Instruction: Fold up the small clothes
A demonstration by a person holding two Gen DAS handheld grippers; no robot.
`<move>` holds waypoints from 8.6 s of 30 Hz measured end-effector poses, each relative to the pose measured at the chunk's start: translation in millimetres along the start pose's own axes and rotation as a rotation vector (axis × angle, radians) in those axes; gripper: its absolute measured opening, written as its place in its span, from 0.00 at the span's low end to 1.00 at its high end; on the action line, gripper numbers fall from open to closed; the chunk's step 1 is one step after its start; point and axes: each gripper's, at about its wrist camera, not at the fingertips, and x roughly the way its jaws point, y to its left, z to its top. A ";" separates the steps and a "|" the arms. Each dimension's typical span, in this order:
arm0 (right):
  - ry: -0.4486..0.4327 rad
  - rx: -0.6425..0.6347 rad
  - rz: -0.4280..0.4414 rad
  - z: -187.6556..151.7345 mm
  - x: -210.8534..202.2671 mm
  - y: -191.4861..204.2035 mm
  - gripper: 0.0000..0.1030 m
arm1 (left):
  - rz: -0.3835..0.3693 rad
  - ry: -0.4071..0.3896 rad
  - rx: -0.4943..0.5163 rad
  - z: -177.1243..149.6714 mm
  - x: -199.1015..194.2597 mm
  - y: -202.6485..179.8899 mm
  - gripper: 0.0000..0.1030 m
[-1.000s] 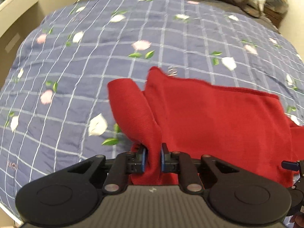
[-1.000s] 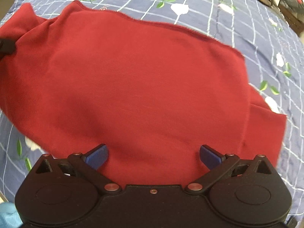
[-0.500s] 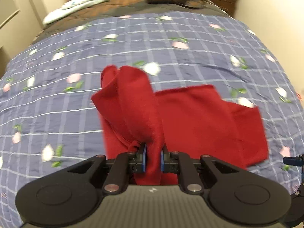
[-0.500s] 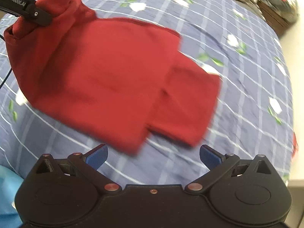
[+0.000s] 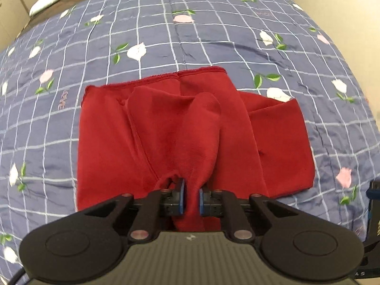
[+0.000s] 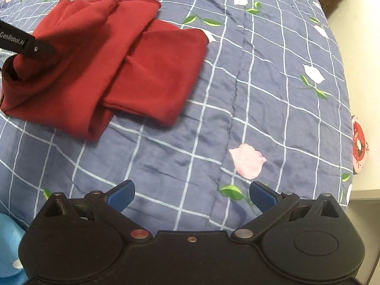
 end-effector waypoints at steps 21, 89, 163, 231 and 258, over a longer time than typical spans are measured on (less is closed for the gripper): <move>-0.116 0.239 0.516 115.8 11.8 29.7 0.99 | 0.133 -0.023 -0.547 -52.9 -34.6 127.1 0.88; -0.107 0.306 0.300 94.0 36.2 -45.2 0.12 | 0.097 0.085 -0.418 -41.7 -10.4 85.2 0.90; -0.010 0.429 0.358 100.7 82.6 -48.8 0.99 | 0.022 0.137 -0.347 8.8 58.5 101.3 1.00; -0.131 0.339 0.424 142.1 -29.4 176.6 0.13 | -0.025 0.093 -0.263 -27.2 -40.0 262.1 0.23; -0.205 0.388 0.286 115.8 -46.8 162.7 0.71 | 0.069 0.082 -0.229 -33.9 -55.4 253.3 0.70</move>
